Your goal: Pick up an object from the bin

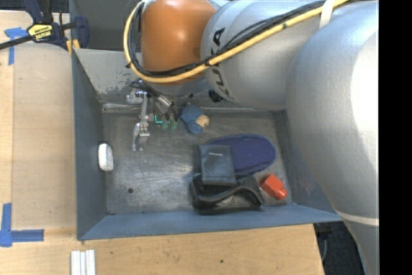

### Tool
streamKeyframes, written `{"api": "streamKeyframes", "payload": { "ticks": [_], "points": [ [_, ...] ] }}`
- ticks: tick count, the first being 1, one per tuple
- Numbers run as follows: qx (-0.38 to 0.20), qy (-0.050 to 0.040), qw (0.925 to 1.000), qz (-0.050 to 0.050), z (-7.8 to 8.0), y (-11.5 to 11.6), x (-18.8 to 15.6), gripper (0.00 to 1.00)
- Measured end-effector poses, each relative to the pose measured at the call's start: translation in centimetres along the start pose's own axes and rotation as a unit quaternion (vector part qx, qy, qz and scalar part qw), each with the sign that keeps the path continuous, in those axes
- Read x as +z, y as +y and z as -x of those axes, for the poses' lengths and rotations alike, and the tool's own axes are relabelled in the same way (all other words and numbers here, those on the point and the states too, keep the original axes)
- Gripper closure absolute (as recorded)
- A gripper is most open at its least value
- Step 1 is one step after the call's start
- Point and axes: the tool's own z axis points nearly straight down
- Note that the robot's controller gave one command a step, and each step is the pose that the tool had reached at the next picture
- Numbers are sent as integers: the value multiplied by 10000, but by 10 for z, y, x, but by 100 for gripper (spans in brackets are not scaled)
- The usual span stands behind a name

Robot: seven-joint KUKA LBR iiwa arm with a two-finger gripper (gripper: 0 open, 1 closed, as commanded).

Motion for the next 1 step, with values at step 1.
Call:
{"api": "streamKeyframes", "payload": {
  "ticks": [1],
  "points": [
    [-335, -14, 9994, -1, 5, 27, 33, 0]
  ]
}}
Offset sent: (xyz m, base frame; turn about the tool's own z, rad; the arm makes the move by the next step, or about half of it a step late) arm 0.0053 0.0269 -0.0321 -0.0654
